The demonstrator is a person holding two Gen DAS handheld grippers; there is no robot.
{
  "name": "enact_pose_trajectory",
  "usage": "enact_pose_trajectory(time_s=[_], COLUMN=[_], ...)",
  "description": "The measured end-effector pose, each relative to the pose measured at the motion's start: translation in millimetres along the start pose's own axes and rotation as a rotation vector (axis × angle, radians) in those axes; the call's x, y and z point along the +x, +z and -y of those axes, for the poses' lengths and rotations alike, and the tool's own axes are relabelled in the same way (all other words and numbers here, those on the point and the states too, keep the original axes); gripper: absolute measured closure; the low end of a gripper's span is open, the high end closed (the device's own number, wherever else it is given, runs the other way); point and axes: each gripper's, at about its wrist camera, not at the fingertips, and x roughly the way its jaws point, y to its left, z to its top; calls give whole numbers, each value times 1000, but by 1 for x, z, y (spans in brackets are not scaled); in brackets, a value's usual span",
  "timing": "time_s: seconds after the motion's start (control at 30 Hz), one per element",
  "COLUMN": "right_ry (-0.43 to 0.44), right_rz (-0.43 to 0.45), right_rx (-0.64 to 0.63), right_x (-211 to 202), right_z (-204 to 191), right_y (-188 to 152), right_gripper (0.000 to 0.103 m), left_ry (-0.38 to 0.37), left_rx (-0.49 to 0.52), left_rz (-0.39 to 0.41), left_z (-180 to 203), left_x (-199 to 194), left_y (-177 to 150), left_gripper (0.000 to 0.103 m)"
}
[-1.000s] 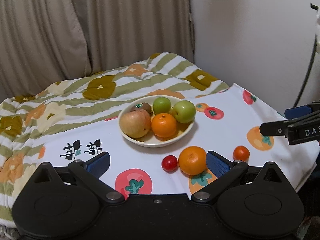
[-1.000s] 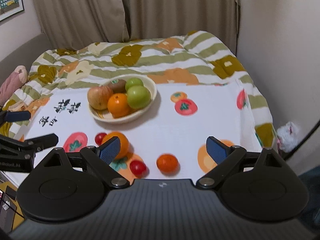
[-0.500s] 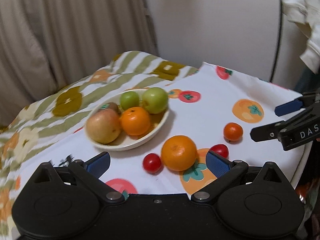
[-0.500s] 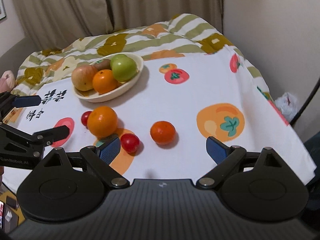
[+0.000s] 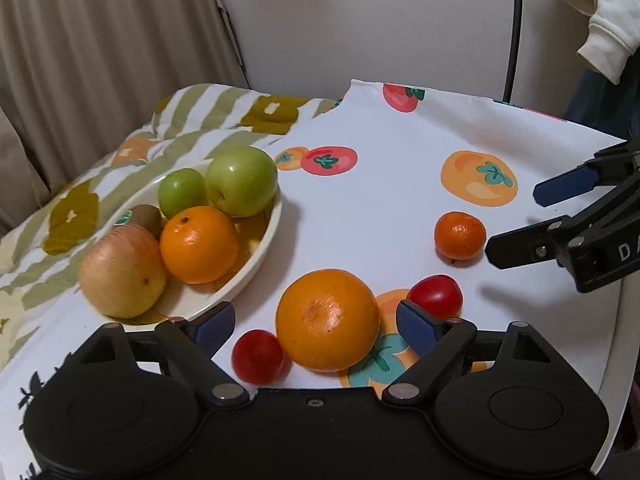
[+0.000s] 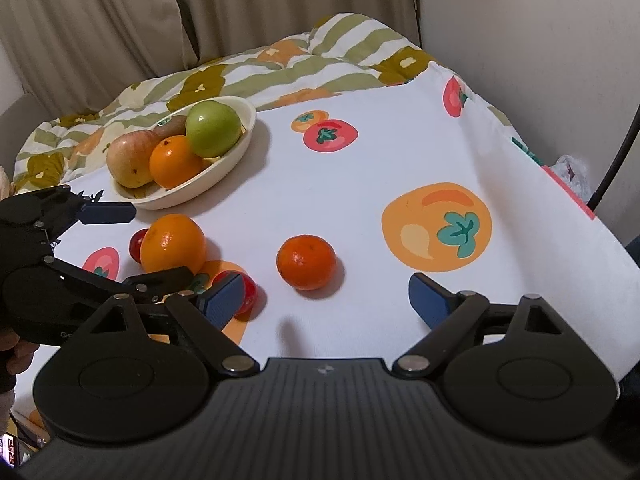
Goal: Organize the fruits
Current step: 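Move the left tool to the large orange while the right tool approaches a tangerine, then close the left tool on the large orange while the right tool grasps the tangerine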
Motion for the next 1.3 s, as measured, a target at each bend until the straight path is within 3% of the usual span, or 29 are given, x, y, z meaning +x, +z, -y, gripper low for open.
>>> enact_pose_trajectory(time_s=[0.07, 0.23, 0.33, 0.43, 0.93, 1.3], right_ry=[-1, 5, 5, 1, 6, 34], right_rz=[-1, -23, -33, -42, -60, -89], right_rx=[1, -10, -14, -11, -7, -28], right_x=[3, 12, 19, 25, 36, 48], right_z=[-1, -5, -7, -8, -6, -6], right_y=[1, 5, 6, 5, 8, 18], right_gripper=[0, 14, 16, 21, 30, 36], left_ry=[-16, -43, -50, -56, -32, -7], left_rx=[-9, -39, -33, -31, -40, -136], left_rz=[-6, -16, -18, -22, -31, -39], left_z=[-1, -6, -4, -3, 5, 1], left_x=[4, 10, 11, 14, 9, 1], left_y=[1, 2, 2, 3, 2, 4], left_gripper=[16, 26, 27, 38, 39, 39])
